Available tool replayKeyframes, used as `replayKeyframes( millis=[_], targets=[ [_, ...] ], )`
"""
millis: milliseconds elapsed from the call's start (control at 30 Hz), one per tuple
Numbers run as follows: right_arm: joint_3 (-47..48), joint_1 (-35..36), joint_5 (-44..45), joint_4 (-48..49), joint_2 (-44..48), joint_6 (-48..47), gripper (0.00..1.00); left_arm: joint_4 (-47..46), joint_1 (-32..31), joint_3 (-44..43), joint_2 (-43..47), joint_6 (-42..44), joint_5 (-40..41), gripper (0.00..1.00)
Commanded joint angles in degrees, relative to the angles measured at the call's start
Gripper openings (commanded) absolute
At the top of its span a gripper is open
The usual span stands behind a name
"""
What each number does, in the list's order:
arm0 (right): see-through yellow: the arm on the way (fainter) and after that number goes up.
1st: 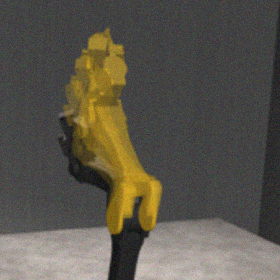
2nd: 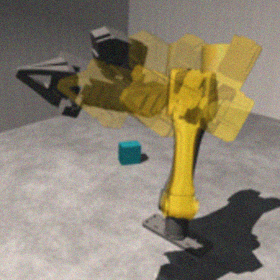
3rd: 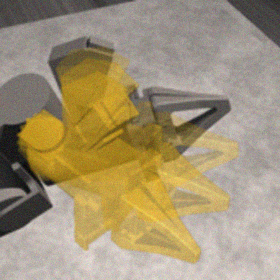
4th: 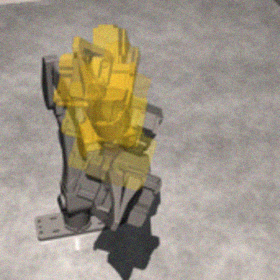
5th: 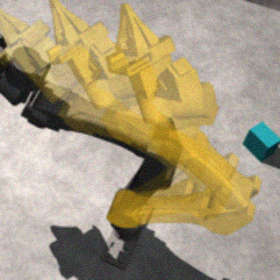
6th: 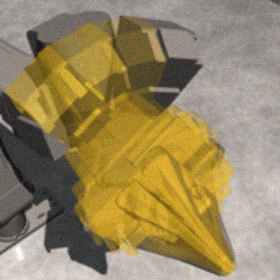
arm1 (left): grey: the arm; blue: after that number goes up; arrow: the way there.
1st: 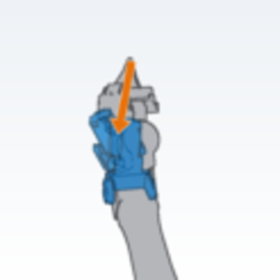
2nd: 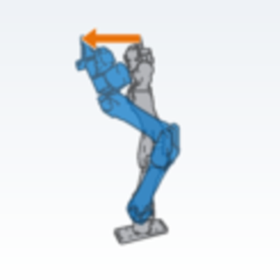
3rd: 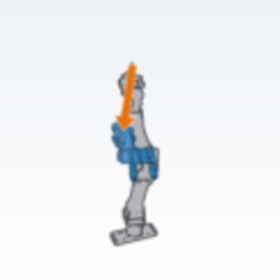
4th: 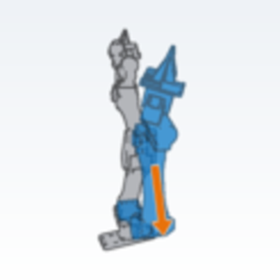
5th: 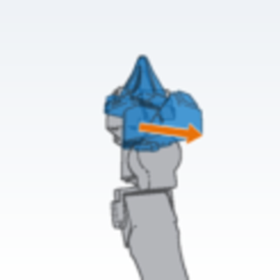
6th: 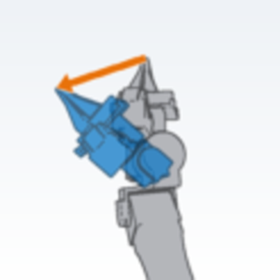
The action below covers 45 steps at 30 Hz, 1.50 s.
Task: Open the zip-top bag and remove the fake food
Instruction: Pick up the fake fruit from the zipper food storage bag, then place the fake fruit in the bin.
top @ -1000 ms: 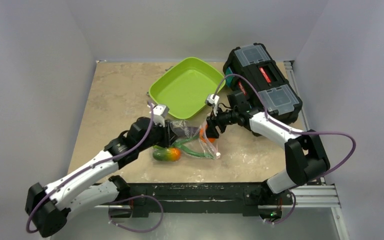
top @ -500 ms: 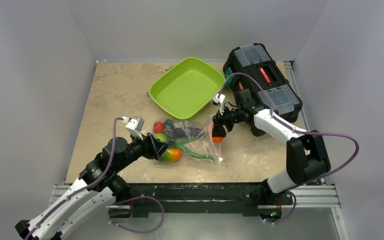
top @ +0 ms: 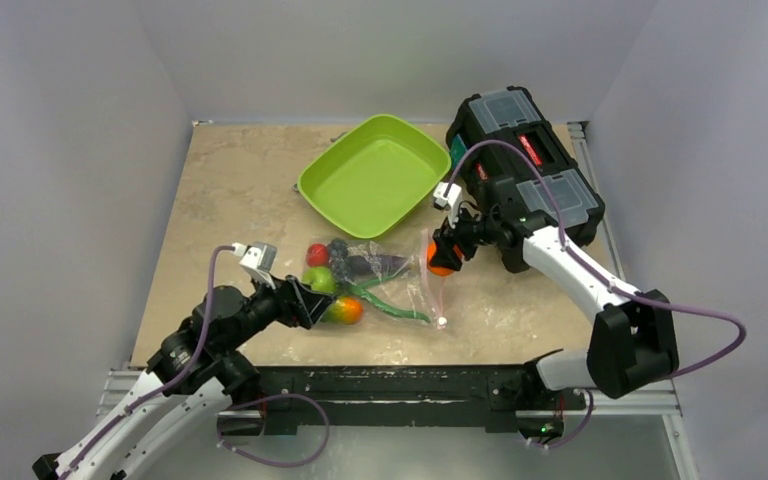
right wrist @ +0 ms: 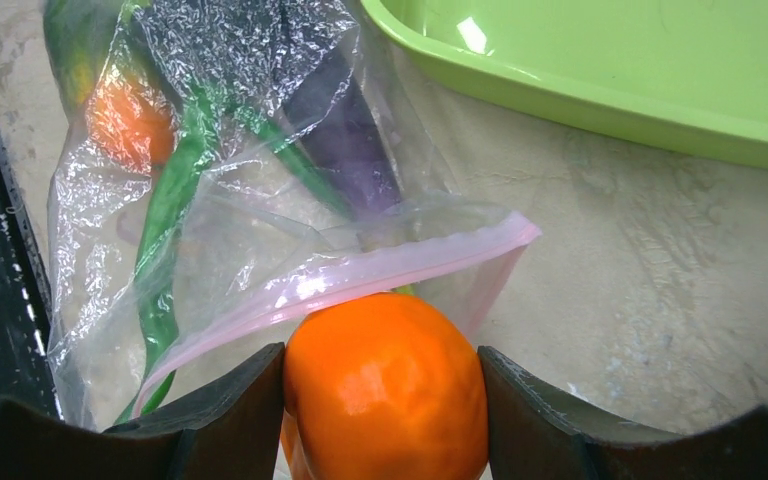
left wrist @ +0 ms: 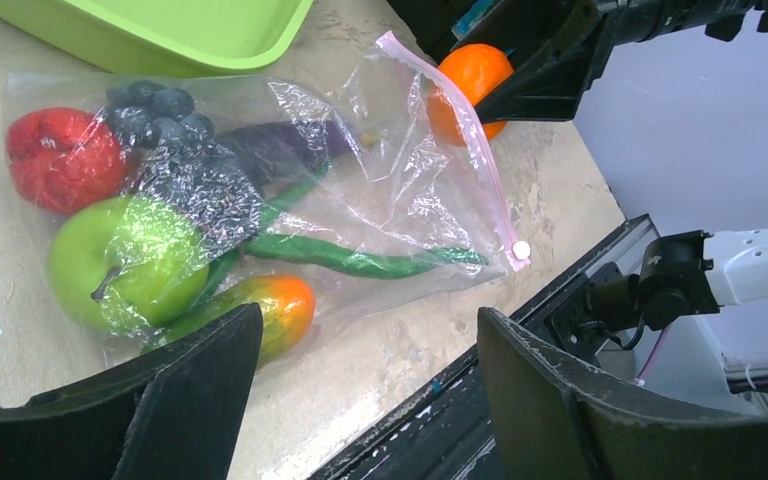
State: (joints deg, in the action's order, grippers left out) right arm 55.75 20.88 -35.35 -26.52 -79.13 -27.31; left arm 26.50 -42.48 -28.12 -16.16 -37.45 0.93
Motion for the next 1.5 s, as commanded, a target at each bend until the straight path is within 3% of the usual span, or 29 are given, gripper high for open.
replayKeyframes(
  millis=[0,233,500,767,1233,1467],
  targets=[
    [-0.6,-0.7,3.7,-1.4,3.8,-1.7,0.13,0.8,0.3,0.7,1.0,-0.2,0.4,0.78],
    [3.1,-1.2,8.0,-4.8,7.7,-2.1,0.13,1.1,0.3,1.0,1.6,0.2,-0.3,0.8],
    [12.7,-1.5,7.8,-5.3,4.8,-2.2,0.13,1.3,0.3,1.9,4.1,-0.1,0.4,0.87],
    [23.9,-1.5,1.8,-3.2,-4.4,-0.7,0.13,-0.1,0.3,3.2,4.9,-1.4,1.1,1.0],
    [34.5,-1.4,-2.7,14.5,-21.3,13.9,0.14,-0.6,0.2,3.5,3.0,-0.9,3.0,1.0],
    [41.3,-0.9,2.6,19.5,-31.8,23.3,0.15,-1.0,0.3,3.3,1.5,0.6,3.7,1.0]
  ],
)
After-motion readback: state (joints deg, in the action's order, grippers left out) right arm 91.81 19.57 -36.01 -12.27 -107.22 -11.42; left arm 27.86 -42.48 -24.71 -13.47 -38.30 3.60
